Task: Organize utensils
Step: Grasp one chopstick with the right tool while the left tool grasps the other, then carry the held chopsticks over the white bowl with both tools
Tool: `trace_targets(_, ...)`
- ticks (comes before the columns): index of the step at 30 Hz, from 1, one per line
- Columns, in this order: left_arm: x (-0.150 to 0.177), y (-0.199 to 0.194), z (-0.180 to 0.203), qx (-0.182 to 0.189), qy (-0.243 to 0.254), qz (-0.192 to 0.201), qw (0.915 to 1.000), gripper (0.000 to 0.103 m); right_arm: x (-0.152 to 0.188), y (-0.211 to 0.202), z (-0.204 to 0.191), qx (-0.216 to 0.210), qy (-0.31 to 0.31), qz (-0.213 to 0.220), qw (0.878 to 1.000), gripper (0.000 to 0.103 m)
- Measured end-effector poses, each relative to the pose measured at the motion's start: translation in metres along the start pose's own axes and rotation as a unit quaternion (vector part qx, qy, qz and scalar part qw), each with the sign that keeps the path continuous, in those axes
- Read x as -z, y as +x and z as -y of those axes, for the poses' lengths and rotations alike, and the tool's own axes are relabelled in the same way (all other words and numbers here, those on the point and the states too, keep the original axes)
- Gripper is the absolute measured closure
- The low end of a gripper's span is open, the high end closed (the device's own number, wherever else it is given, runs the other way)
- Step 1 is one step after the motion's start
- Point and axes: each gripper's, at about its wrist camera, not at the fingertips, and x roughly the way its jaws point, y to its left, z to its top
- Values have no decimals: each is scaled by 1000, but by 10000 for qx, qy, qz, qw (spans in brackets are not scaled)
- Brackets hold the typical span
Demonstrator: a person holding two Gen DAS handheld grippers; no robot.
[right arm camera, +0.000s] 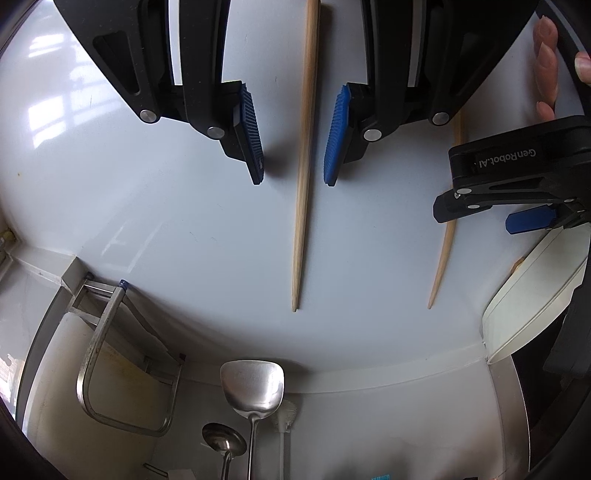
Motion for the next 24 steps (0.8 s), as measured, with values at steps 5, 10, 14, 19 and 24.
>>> trace_targets(5,1,-6,13,130,229,141,9996,41,1,-2,-8,-26,-270,-30,9996,89)
trace_targets(10,3,-13,24,288,480,134,9983,96,2,-3,-6,-85,-221,-47,9997,97)
trace_targets(14,6,-16,19,440,482,-10,9979,96,2,-5,2,-261,95,-124,9995,97)
trace_targets(19,-1,-32,9,681,458,-104,9966,96,-5,-21,3,-352,334,-124,9987,97)
trace_targets(24,-24,-66,-15,783,394,47,9961,96,-27,-49,-8,-441,473,1,9979,97)
